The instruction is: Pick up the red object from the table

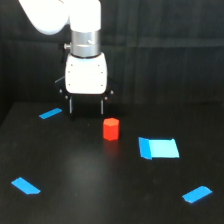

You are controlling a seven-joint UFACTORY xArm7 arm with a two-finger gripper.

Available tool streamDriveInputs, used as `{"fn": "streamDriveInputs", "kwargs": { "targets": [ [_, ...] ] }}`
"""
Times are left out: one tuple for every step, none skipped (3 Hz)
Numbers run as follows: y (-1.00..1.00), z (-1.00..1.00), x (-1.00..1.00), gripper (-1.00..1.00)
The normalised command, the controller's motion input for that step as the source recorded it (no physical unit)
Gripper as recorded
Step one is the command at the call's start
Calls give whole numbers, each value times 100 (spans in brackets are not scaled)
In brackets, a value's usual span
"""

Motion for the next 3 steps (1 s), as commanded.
{"fn": "streamDriveInputs", "kwargs": {
  "targets": [
    [-42, -24, 77, 100],
    [-64, -16, 42, 100],
    [-60, -13, -3, 100]
  ]
}}
